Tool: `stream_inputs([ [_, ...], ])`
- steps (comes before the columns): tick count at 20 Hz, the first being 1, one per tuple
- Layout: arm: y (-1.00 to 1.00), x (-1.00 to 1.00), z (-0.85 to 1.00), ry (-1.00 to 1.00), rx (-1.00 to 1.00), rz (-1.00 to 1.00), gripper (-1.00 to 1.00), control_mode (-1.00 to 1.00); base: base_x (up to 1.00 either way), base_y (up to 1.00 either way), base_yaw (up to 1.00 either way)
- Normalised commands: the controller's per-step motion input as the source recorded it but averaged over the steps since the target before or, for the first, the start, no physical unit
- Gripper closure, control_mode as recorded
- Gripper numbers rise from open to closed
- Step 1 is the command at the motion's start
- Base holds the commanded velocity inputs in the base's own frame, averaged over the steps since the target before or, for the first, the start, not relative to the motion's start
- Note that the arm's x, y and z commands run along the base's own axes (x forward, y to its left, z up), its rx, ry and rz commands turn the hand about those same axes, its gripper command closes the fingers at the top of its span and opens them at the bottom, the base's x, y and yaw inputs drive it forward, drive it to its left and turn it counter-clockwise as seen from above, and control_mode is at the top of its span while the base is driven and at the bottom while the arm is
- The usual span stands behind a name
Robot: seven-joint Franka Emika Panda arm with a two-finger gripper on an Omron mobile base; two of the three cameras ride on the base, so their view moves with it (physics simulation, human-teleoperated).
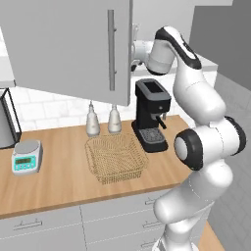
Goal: Open the cabinet, pick up the bread from the cabinet and place it in the basket. Then move the basket to the dining counter.
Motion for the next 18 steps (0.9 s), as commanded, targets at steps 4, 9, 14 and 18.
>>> stream_inputs([
  [4,1.0,-0.96,0.27,0.12,0.03,0.26,1.0,-1.0,0.0,0.0,0.0],
  [9,1.0,-1.0,0.3,0.18,0.05,0.22,1.0,-1.0,0.0,0.0,0.0],
  [14,1.0,-1.0,0.1,0.1,0.05,0.17,1.0,-1.0,0.0,0.0,0.0],
  [18,0.85,-0.4,-0.11,0.0,-0.04,-0.04,1.0,-1.0,0.0,0.0,0.0],
])
